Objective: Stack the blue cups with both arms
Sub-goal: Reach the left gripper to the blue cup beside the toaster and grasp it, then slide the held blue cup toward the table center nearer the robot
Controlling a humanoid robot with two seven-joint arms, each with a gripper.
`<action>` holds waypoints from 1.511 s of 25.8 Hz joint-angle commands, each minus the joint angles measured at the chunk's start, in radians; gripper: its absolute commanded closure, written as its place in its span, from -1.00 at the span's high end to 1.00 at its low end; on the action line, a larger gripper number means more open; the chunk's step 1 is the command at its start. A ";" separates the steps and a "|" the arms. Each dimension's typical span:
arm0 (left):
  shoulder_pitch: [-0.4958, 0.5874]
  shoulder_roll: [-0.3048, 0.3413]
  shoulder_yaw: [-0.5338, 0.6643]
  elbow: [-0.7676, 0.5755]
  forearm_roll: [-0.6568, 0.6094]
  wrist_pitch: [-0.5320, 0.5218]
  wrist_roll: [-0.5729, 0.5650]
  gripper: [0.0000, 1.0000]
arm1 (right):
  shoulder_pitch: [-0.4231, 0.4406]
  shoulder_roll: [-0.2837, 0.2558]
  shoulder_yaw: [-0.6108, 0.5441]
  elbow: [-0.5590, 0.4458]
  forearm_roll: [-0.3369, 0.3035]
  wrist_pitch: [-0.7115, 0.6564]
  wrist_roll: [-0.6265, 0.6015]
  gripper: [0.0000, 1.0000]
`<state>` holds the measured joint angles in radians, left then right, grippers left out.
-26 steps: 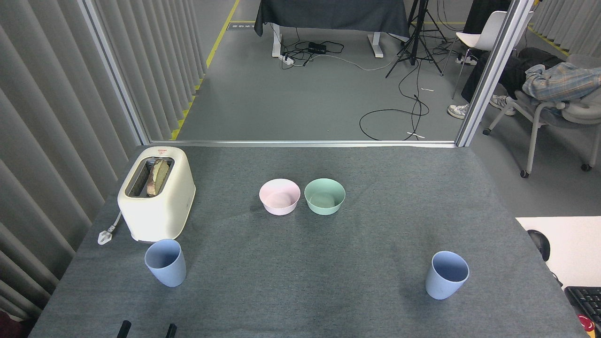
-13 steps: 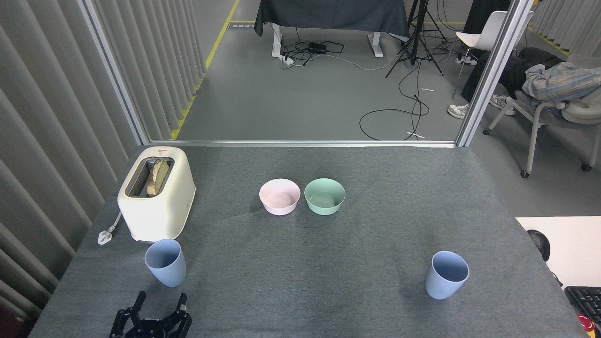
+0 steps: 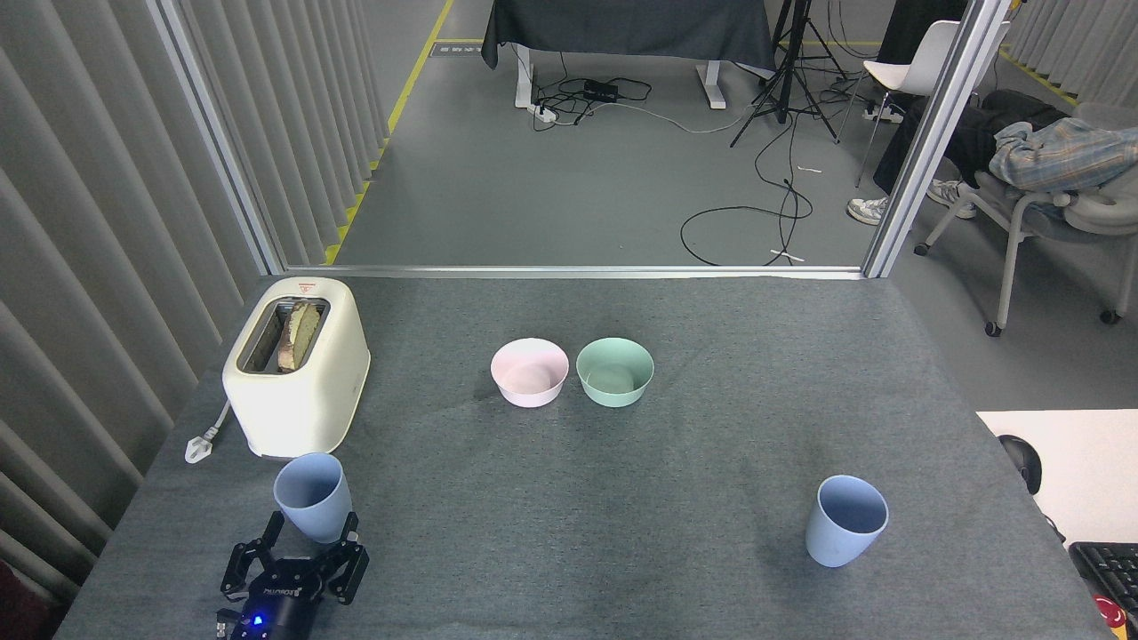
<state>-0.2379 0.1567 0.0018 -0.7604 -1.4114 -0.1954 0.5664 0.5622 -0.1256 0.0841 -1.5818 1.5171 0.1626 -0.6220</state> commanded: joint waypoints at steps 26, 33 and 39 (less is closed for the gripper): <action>0.144 -0.017 -0.319 -0.353 -0.054 -0.016 0.016 0.00 | -0.004 0.001 0.003 0.006 0.026 0.001 0.002 1.00; 0.143 -0.088 -0.476 -0.338 -0.244 -0.049 0.016 0.10 | -0.004 0.003 0.000 0.006 0.026 0.001 0.001 1.00; 0.121 -0.155 -0.513 -0.293 -0.313 -0.067 0.015 0.08 | -0.004 0.001 -0.001 0.006 0.026 0.001 0.001 1.00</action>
<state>-0.1089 0.0336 -0.4944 -1.0786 -1.6915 -0.2547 0.5818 0.5584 -0.1240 0.0830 -1.5754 1.5432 0.1643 -0.6174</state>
